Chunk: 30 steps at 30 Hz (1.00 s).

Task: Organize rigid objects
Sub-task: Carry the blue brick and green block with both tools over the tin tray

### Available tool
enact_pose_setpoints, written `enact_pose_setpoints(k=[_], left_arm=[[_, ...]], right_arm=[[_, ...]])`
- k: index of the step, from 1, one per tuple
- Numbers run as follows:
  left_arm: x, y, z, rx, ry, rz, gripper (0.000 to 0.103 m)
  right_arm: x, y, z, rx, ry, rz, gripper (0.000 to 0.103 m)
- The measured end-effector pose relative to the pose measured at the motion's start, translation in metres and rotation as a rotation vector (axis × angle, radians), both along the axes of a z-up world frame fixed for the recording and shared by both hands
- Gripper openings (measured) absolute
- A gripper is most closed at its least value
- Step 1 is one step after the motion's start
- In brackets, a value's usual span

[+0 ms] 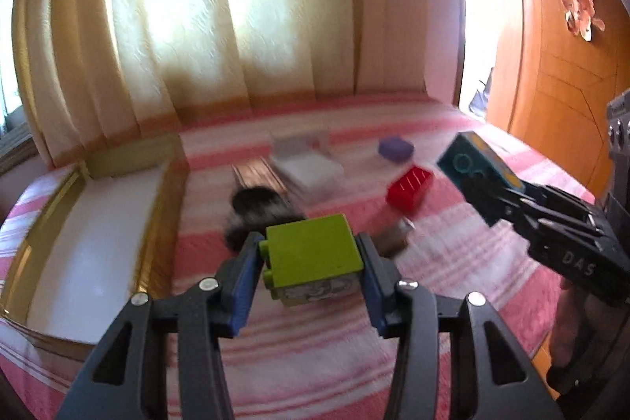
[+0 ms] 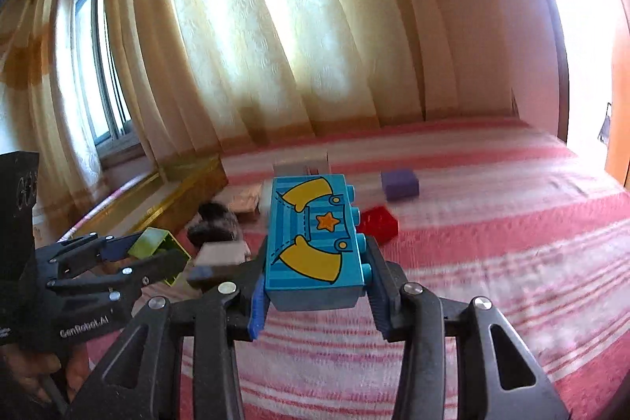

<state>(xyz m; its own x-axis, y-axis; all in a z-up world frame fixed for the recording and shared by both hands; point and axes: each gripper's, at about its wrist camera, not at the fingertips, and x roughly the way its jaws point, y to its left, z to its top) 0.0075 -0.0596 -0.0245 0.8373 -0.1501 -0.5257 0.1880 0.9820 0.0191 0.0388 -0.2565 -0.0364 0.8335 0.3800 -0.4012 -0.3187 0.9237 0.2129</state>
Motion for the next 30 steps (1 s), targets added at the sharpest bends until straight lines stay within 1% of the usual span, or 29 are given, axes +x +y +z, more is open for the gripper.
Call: enact_pose_setpoints(k=[4,6,9,14,16,19,22,30], left_arm=[[0.002,0.014,0.011,0.003,-0.082,0.06,0.047],[0.005,0.022,0.014,0.0,-0.107,0.086,0.047],[0.008,0.031,0.015,0.004,-0.135,0.121,0.047],[0.013,0.044,0.011,0.007,-0.158,0.162,0.047],[0.015,0.047,0.011,-0.004,-0.155,0.164,0.047],[0.014,0.049,0.011,0.005,-0.172,0.174,0.047],[0.013,0.053,0.011,-0.004,-0.177,0.18,0.047],[0.01,0.071,0.013,-0.023,-0.202,0.22,0.047]], right_arm=[[0.001,0.0,0.016,0.01,-0.055,-0.011,0.045],[0.002,0.0,0.024,0.014,-0.093,-0.025,0.045],[0.008,0.001,0.034,0.022,-0.146,-0.057,0.045],[0.019,0.009,0.039,0.022,-0.201,-0.101,0.045],[0.023,0.014,0.038,0.017,-0.211,-0.108,0.045],[0.029,0.023,0.037,-0.004,-0.225,-0.115,0.045],[0.034,0.031,0.035,-0.01,-0.22,-0.116,0.045],[0.036,0.05,0.037,-0.034,-0.243,-0.11,0.045]])
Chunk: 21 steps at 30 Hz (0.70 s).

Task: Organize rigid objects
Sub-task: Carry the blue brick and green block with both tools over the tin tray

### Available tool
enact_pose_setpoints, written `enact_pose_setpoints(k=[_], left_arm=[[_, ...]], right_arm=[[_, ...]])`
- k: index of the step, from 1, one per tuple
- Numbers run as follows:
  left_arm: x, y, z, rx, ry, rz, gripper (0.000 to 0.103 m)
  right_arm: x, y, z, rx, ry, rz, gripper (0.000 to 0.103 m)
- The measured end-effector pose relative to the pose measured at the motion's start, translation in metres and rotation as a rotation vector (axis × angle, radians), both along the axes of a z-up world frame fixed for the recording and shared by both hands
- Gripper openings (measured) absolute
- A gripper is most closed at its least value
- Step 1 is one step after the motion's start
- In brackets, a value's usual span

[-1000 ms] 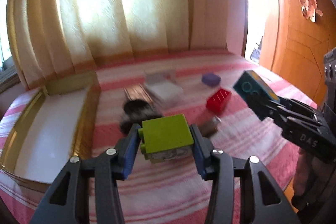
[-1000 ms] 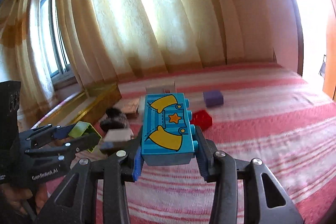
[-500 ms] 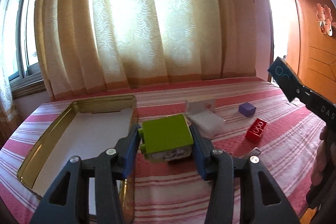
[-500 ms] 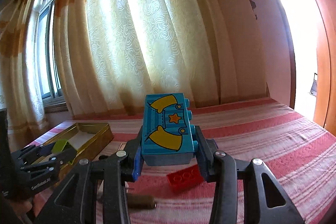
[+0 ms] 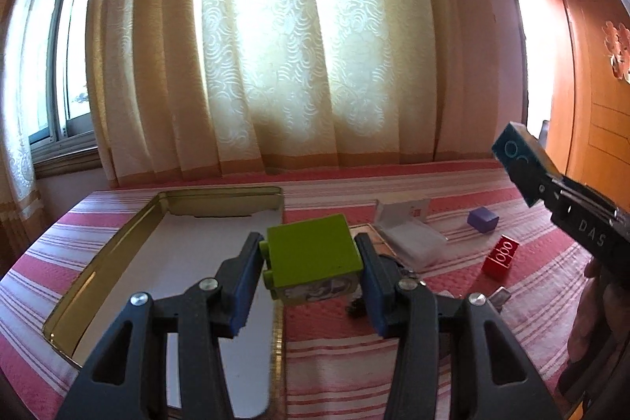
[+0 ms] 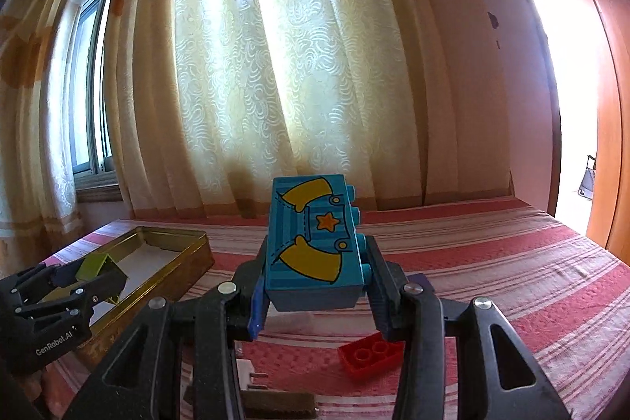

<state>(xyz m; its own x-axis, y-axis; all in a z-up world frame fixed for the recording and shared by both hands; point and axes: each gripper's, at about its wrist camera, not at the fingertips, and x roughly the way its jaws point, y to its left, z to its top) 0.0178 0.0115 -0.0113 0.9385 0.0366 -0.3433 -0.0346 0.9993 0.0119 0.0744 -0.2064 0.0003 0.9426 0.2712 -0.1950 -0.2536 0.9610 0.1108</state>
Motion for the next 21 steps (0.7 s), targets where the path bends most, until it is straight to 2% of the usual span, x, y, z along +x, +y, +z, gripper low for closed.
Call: enact_pose_setpoints(k=[21], left_arm=[[-0.004,0.051,0.0,-0.058,-0.027,0.103,0.047]], right_arm=[[0.001,0.061,0.001,-0.048,-0.01,0.076,0.045]])
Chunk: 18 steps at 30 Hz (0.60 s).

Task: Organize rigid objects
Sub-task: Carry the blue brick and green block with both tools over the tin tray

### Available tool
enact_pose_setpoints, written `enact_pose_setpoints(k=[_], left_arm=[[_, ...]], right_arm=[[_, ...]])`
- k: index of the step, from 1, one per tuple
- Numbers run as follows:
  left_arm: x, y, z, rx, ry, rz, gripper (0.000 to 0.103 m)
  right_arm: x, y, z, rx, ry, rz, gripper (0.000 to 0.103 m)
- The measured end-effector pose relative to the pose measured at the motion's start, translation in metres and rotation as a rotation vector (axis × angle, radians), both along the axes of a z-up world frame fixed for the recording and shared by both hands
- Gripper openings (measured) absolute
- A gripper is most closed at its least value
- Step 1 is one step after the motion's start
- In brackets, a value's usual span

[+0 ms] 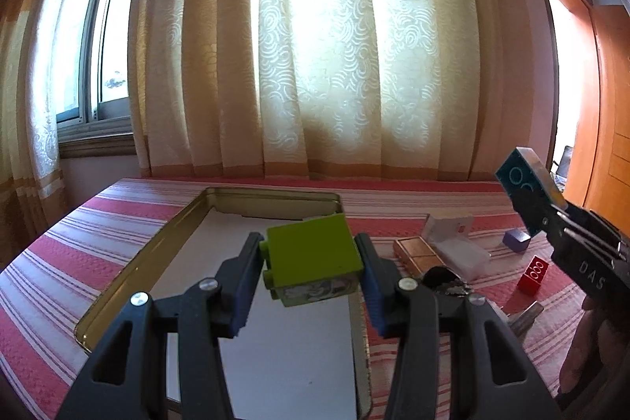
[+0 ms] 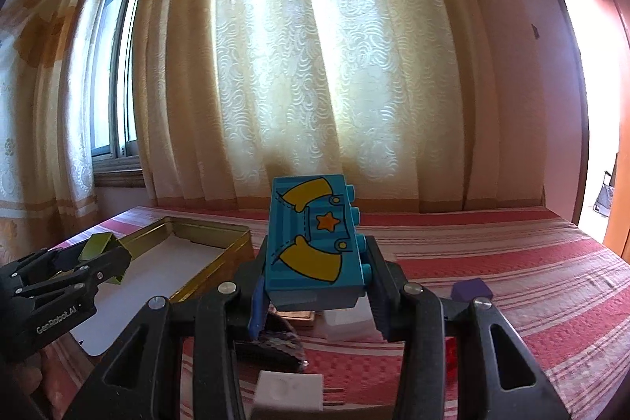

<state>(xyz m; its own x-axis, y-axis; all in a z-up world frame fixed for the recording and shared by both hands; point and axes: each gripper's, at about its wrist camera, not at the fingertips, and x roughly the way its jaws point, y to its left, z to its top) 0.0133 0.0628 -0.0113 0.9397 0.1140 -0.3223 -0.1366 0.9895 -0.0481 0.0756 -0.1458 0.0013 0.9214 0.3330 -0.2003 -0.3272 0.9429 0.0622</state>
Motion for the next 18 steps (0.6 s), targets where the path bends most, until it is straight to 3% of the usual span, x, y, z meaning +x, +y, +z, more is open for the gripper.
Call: enact_pose_setpoints(k=[18], left_arm=[[-0.001,0.031,-0.002,-0.039,0.003,0.071,0.047]], right_arm=[[-0.007,0.043,0.0,-0.033,-0.015,0.079,0.045]])
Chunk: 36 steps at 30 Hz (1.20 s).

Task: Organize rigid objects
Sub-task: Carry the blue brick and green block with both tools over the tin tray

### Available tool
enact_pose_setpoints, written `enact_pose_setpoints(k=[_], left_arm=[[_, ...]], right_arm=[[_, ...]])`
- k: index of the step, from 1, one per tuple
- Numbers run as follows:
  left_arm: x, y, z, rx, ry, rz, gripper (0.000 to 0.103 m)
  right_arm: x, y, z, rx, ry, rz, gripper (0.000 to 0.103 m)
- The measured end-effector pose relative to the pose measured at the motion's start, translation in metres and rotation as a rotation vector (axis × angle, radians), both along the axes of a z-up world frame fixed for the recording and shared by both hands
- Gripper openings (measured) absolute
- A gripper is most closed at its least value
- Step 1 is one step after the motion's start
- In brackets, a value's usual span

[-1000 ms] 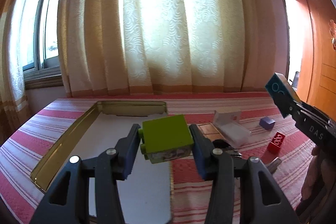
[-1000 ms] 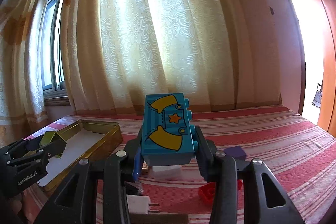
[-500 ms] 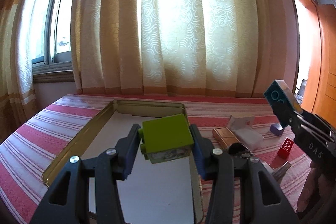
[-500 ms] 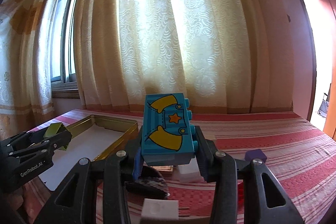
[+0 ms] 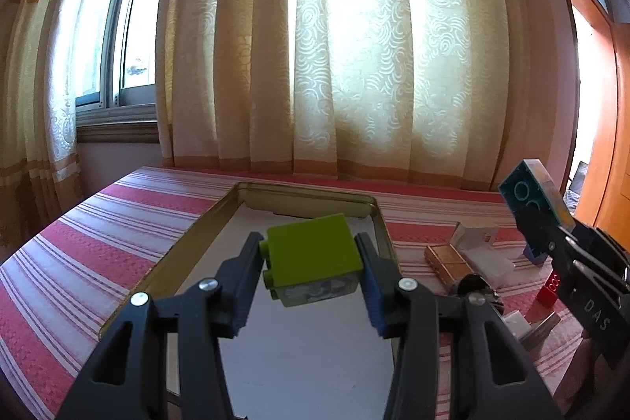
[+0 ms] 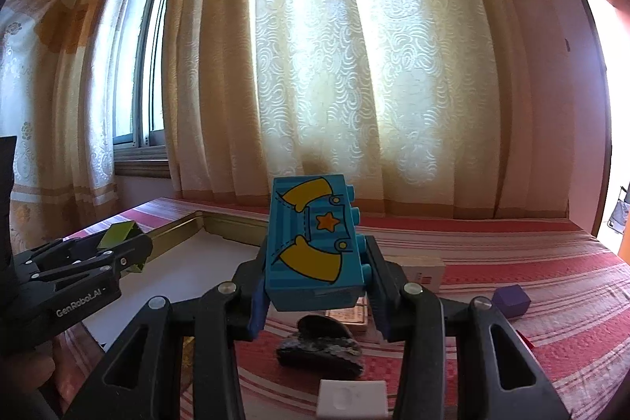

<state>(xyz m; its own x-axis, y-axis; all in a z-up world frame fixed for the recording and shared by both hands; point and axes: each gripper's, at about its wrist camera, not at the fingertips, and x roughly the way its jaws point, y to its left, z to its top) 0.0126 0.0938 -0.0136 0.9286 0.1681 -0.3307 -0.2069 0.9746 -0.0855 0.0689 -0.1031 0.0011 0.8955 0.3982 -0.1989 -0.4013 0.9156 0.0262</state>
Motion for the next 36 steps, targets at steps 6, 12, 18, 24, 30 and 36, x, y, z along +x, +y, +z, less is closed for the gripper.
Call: enact_pose_setpoints(k=[6,12,18,24,30,36], left_arm=[[-0.001,0.004,0.0,0.0,0.0,0.012,0.047],[-0.001,0.01,0.0,0.002,0.002,0.024,0.047],[-0.002,0.016,0.0,-0.003,0.005,0.036,0.047],[-0.002,0.019,0.0,-0.003,0.005,0.041,0.047],[-0.003,0.023,-0.001,-0.004,0.005,0.041,0.047],[-0.003,0.025,-0.001,0.004,0.008,0.043,0.047]], right_arm=[[-0.003,0.012,0.0,-0.01,-0.008,0.025,0.045],[-0.004,0.02,0.0,-0.014,-0.008,0.044,0.045],[-0.006,0.03,0.0,-0.024,-0.012,0.068,0.045],[-0.009,0.04,0.0,-0.034,-0.02,0.085,0.045],[-0.009,0.044,0.0,-0.037,-0.025,0.095,0.045],[-0.009,0.048,-0.001,-0.044,-0.027,0.109,0.045]])
